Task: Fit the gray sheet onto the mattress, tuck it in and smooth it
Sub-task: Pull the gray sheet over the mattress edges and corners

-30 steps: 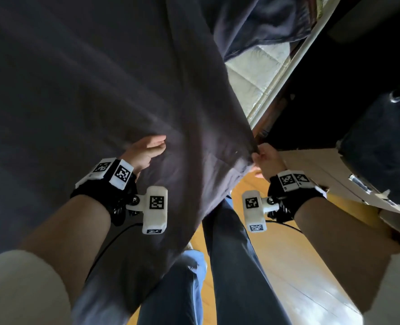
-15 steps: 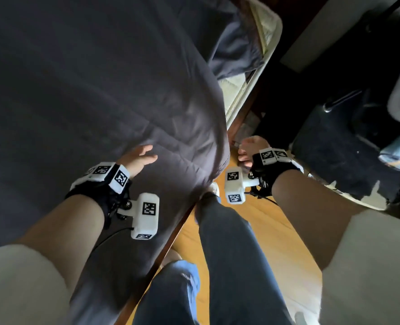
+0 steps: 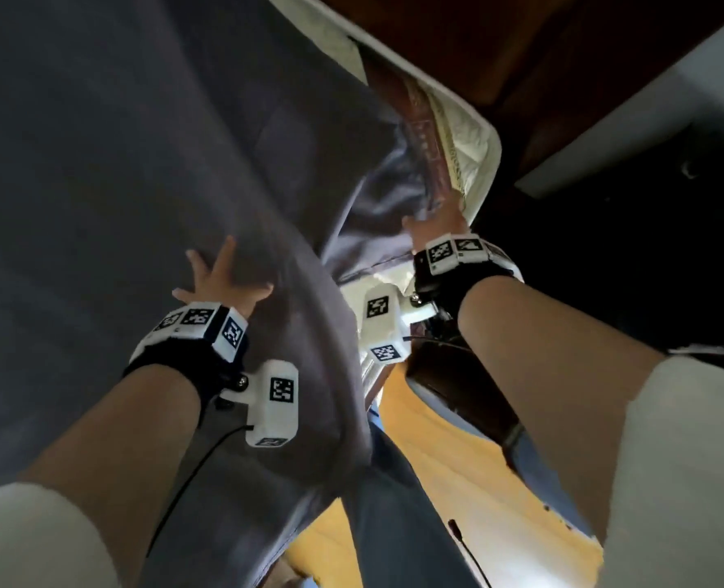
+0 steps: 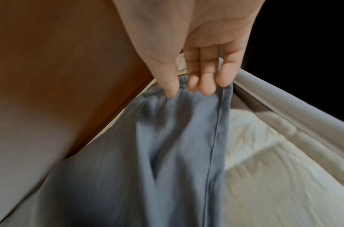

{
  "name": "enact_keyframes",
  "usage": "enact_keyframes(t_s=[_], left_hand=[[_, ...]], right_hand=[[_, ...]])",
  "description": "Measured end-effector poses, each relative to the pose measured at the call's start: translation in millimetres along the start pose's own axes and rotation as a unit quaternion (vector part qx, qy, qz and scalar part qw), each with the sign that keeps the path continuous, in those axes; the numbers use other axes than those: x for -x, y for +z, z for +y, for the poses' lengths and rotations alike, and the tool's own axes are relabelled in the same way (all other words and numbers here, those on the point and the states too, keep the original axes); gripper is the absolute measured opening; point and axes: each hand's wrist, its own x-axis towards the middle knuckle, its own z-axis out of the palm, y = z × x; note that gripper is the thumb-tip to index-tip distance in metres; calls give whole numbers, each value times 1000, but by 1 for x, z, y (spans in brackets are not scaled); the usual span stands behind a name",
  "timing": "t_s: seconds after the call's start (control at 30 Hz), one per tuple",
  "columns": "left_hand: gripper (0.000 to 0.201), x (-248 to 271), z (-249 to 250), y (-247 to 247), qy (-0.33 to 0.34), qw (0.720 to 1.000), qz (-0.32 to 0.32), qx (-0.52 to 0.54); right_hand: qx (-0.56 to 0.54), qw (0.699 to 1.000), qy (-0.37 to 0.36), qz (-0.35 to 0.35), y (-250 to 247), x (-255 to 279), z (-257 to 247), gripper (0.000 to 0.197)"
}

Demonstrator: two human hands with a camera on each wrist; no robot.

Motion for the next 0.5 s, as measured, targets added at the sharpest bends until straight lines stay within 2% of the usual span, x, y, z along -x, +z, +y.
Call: enact_keyframes(t_s=[0.1,0.17,0.23,0.27,0.37,0.47,0.5], left_hand=[[93,-23,15,3,-10,997,-42,-58],[91,-30,16,-1,-23,992,-70,-103],[91,-33,16,-7,-25,988,-96,-120],[91,-32,16,-10,-22,988,-108,-110],[82,-18,22,-15,-30,993,-108,-46],[74,-6,36,-13,-28,997,-47,-52],[73,-4,41,-12,-15,998,-28,-57]], right_hand=[[-49,997,35,-37,0,-39,11,55],[-78,991,68,-80,3,-48,22,40],[-107,986,77,-105,1,-48,28,17],[-131,982,82,-108,-2,-48,26,15],[-210,973,78,-57,-15,-62,18,13],[-305,949,78,15,-45,-85,3,9],[-330,941,75,25,-59,-93,-1,13]])
